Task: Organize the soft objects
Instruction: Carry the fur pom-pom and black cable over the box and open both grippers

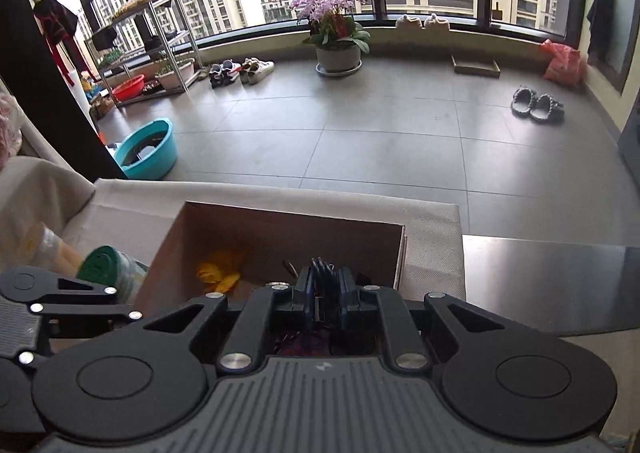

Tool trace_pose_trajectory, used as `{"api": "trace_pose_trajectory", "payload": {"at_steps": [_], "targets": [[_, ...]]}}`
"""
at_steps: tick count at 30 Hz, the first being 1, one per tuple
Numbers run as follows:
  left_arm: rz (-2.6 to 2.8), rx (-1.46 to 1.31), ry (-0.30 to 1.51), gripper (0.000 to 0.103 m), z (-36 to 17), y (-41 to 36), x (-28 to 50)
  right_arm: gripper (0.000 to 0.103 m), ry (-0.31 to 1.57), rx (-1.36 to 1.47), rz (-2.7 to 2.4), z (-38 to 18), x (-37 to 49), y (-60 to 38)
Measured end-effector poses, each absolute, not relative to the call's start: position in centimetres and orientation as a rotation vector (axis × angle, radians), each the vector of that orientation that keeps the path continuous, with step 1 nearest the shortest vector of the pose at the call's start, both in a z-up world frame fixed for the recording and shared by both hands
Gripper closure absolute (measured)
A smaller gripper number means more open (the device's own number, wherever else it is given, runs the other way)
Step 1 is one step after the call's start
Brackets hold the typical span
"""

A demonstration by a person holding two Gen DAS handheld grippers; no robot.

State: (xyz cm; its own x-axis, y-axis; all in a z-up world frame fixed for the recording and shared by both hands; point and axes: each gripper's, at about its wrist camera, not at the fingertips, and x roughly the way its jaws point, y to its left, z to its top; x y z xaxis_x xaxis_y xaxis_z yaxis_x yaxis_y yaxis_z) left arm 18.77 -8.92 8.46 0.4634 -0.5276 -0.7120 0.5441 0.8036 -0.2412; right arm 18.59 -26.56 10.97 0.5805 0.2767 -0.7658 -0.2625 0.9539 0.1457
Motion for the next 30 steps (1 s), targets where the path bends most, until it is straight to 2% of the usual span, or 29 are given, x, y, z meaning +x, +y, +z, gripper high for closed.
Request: {"api": "trace_pose_trajectory", "payload": {"at_steps": [5, 14, 16, 18, 20, 30], "targets": [[-0.599, 0.188, 0.906, 0.076, 6.9, -9.7, 18.6, 0.090, 0.905, -0.023, 0.380, 10.0, 20.8, -23.2], [-0.603, 0.103, 0.913, 0.077, 7.0, -10.1, 20.6, 0.084, 0.953, -0.061, 0.421, 9.9, 21.5, -19.6], [-0.614, 0.107, 0.890, 0.077, 7.6, -9.6, 20.0, 0.082, 0.964, -0.036, 0.437, 10.1, 21.2, -19.6], [-0.610, 0.116, 0.863, 0.077, 8.3, -9.2, 19.7, 0.074, 0.971, 0.005, 0.442, 10.6, 20.9, -20.0], [-0.604, 0.102, 0.829, 0.077, 9.2, -8.5, 19.2, 0.060, 0.951, 0.003, 0.425, 11.4, 20.3, -20.2], [-0.473, -0.045, 0.591, 0.077, 12.9, -2.4, 14.1, 0.058, 0.919, -0.076, 0.207, 12.6, 15.7, -20.7]]}}
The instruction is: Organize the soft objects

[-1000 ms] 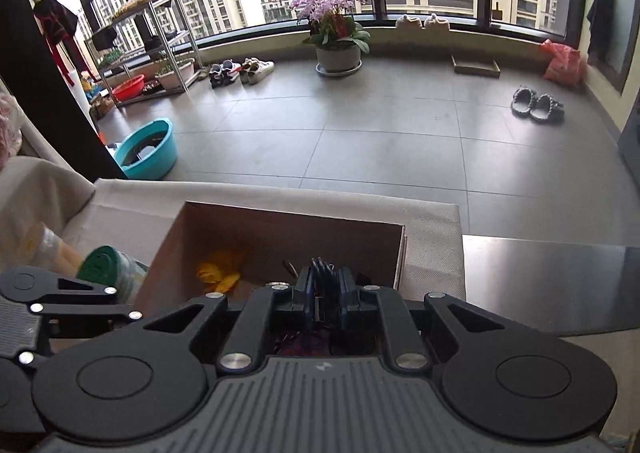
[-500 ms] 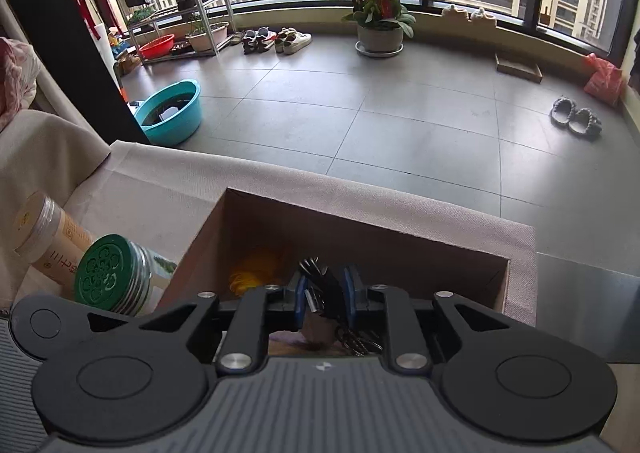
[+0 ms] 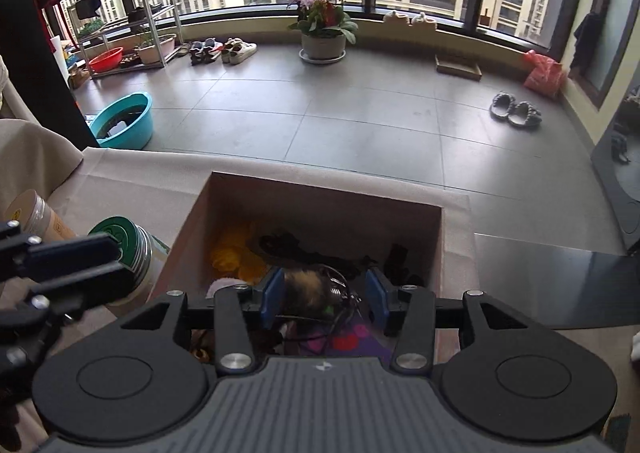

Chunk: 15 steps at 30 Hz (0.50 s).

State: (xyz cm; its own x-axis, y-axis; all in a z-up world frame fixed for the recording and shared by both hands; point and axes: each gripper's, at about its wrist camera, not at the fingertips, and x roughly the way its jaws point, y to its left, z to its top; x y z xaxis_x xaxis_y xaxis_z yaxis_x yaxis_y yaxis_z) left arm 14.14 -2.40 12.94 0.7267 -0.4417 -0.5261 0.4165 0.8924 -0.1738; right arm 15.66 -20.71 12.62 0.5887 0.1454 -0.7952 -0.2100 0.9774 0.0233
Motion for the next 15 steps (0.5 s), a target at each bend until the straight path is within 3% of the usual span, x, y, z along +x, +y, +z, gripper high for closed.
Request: {"api": "trace_pose_trajectory", "payload": {"at_steps": [4, 6, 11, 15], "targets": [[-0.437, -0.065, 0.566, 0.077, 11.5, 0.2, 9.2, 0.057, 0.824, -0.023, 0.164, 13.5, 11.1, -21.2], [-0.399, -0.047, 0.568, 0.077, 10.0, 1.0, 6.4, 0.050, 0.769, -0.020, 0.173, 13.4, 8.2, -20.7], [-0.265, -0.027, 0.654, 0.077, 4.9, 3.2, 0.9, 0.041, 0.710, -0.089, 0.235, 10.5, 0.8, -17.3], [-0.192, -0.036, 0.732, 0.077, 2.5, 4.0, 1.2, 0.037, 0.733, -0.130, 0.254, 6.9, -1.6, -15.4]]}}
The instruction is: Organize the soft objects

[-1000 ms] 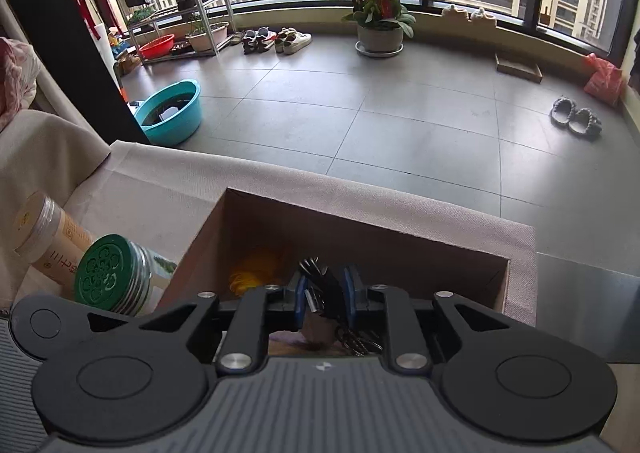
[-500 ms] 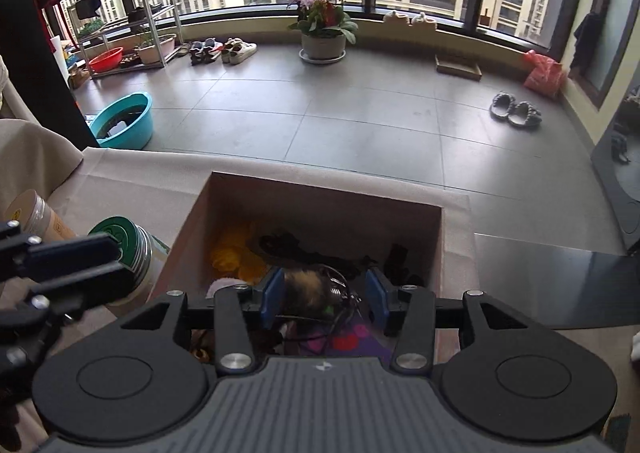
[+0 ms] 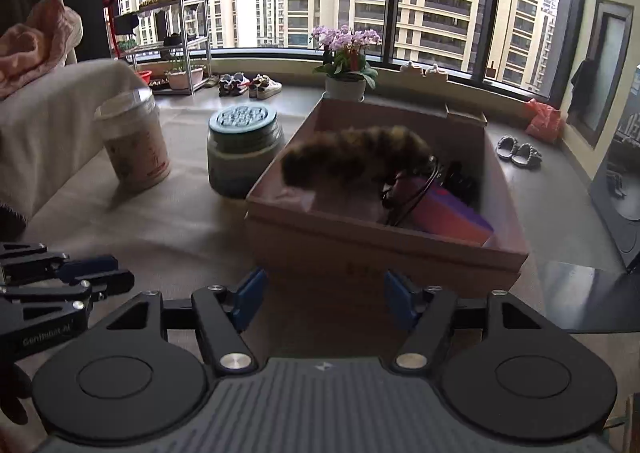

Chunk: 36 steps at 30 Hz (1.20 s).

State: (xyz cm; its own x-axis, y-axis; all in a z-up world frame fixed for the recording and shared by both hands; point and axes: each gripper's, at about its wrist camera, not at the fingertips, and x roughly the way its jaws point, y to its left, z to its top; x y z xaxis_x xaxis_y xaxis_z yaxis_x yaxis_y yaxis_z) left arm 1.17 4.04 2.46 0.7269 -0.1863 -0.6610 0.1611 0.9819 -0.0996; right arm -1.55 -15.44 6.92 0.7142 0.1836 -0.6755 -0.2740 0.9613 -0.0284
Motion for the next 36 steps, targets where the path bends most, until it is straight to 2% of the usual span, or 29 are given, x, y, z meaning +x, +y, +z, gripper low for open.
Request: {"api": "trace_pose_trajectory", "payload": {"at_steps": [2, 3, 4, 5, 6, 8, 13, 22, 36], "targets": [[-0.203, -0.017, 0.704, 0.074, 2.4, 3.7, 1.4, 0.037, 0.781, -0.133, 0.245, 4.8, -1.5, -14.9], [-0.210, -0.008, 0.706, 0.069, 2.4, 3.1, 1.7, 0.037, 0.822, -0.115, 0.251, 3.8, -1.0, -14.8], [-0.222, -0.004, 0.704, 0.064, 2.1, 2.7, 1.5, 0.031, 0.826, -0.093, 0.253, 3.3, -0.8, -14.8], [-0.235, 0.000, 0.699, 0.052, 2.0, 2.2, 1.7, 0.024, 0.812, -0.085, 0.242, 3.1, -0.8, -14.9], [-0.243, 0.001, 0.694, 0.043, 1.7, 1.6, 1.5, 0.022, 0.813, -0.092, 0.236, 3.0, -0.7, -14.9], [-0.233, 0.006, 0.682, 0.034, 1.4, 0.7, 1.5, 0.015, 0.817, -0.091, 0.230, 2.8, -0.5, -15.1], [-0.144, -0.037, 0.656, 0.035, 0.9, -0.3, 1.8, 0.000, 0.795, -0.068, 0.189, 2.1, -0.1, -16.9], [-0.058, 0.020, 0.646, 0.035, 0.8, -1.8, 1.8, 0.000, 0.681, -0.050, 0.186, 1.1, -1.4, -17.8], [-0.060, 0.021, 0.646, 0.035, 0.8, -1.6, 1.7, 0.000, 0.681, -0.049, 0.167, 1.1, -1.2, -17.8]]}}
